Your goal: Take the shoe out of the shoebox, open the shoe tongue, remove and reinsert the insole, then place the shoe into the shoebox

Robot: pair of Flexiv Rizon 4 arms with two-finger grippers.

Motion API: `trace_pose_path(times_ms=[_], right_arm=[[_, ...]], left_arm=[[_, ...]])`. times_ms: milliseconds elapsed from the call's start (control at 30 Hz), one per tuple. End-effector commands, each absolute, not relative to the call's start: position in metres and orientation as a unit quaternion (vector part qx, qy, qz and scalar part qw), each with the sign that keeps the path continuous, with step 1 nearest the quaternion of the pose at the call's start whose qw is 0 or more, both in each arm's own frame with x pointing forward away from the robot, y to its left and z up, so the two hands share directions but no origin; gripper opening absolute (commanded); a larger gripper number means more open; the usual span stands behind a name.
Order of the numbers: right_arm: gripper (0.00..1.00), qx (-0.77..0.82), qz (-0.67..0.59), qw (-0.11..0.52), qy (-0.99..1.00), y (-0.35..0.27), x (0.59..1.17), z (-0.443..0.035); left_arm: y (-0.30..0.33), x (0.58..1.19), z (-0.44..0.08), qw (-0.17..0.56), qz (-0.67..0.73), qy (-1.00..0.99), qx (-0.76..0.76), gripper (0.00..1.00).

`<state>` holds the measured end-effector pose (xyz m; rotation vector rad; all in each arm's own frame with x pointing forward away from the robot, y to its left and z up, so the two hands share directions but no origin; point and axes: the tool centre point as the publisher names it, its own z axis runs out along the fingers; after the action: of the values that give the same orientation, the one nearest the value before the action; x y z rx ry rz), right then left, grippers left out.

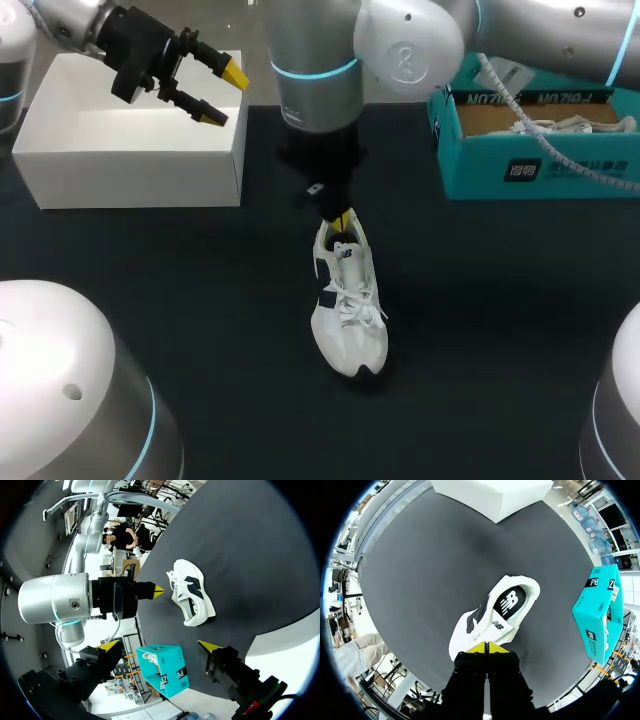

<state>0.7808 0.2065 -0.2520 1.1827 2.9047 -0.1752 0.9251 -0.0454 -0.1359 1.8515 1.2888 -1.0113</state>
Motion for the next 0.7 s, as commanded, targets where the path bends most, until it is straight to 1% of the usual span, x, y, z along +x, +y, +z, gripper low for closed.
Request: trace_pose_path(times_ms=[33, 267, 367, 500, 567, 633, 700], right_arm=[[0.0, 0.378, -0.06, 0.0, 0.924, 0.21, 0.782, -0.253], [0.0, 0.378, -0.06, 0.0, 0.924, 0.21, 0.782, -0.253], [0.0, 0.3, -0.046, 0.025, 0.953, 0.211, 0.791, -0.25], [0.0, 0.297, -0.073, 0.043, 0.951, 0.206, 0.804, -0.246], [0.0, 0.278, -0.062, 0.075, 0.956, 0.203, 0.811, -0.244], [0.0, 0.237, -0.059, 0.09, 0.966, 0.205, 0.82, -0.243], [0.0, 0.198, -0.054, 0.084, 0.975, 0.207, 0.826, -0.244]], left_arm=[[-0.045, 0.925, -0.136, 0.328, -0.385, 0.493, 0.708, 1.0], [-0.045, 0.925, -0.136, 0.328, -0.385, 0.493, 0.708, 1.0], [-0.045, 0.925, -0.136, 0.328, -0.385, 0.493, 0.708, 1.0], [-0.045, 0.925, -0.136, 0.328, -0.385, 0.493, 0.708, 1.0], [-0.045, 0.925, -0.136, 0.328, -0.385, 0.493, 0.708, 1.0], [-0.045, 0.925, -0.136, 0.328, -0.385, 0.493, 0.708, 1.0], [-0.045, 0.925, -0.136, 0.328, -0.385, 0.493, 0.708, 1.0]])
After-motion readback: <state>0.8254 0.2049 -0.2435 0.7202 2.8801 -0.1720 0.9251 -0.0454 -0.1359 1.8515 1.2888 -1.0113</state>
